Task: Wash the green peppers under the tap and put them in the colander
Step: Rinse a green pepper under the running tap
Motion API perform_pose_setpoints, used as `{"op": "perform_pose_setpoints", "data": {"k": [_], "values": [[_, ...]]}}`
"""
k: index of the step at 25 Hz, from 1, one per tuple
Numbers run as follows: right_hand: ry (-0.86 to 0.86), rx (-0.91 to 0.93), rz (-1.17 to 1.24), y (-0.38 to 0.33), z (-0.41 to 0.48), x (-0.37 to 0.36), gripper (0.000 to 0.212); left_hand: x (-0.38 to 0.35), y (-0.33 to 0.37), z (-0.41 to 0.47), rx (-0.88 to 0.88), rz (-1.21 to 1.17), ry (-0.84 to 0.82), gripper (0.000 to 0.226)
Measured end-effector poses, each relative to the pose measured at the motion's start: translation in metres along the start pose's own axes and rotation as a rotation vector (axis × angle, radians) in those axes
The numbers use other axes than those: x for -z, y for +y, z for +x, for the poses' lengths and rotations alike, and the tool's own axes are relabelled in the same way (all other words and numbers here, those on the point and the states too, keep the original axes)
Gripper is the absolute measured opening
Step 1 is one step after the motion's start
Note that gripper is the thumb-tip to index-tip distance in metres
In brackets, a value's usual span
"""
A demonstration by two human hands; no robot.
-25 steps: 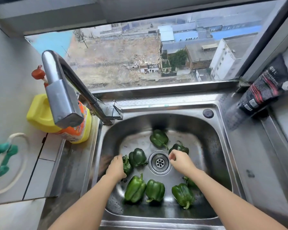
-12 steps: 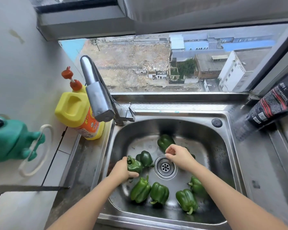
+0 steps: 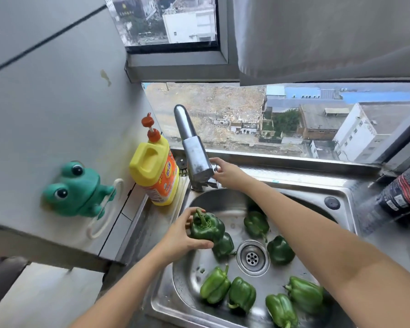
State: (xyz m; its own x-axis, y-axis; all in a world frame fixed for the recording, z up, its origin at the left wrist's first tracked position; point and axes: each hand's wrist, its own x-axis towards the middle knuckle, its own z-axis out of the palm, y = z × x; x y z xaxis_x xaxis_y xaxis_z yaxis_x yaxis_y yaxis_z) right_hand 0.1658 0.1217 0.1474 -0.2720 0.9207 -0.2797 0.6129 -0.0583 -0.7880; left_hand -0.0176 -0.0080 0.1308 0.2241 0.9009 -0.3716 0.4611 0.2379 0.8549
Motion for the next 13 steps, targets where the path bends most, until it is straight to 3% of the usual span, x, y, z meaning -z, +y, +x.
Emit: {"op": "perform_pose_setpoints", "data": {"k": [4,8,13], "values": [[0.027,-0.087,-0.039,0.002,0.023,-0.003,0.032,0.005,0.005,-0.004,-0.037,0.005,0.013,0.076],[0.017,-0.164,0.143,0.012,0.028,-0.006,0.034,0.000,0.012,-0.005,-0.035,-0.031,-0.017,0.074],[-0.124,-0.228,0.361,0.022,0.041,0.002,0.038,-0.008,0.023,-0.004,-0.005,-0.104,-0.042,0.072]]}}
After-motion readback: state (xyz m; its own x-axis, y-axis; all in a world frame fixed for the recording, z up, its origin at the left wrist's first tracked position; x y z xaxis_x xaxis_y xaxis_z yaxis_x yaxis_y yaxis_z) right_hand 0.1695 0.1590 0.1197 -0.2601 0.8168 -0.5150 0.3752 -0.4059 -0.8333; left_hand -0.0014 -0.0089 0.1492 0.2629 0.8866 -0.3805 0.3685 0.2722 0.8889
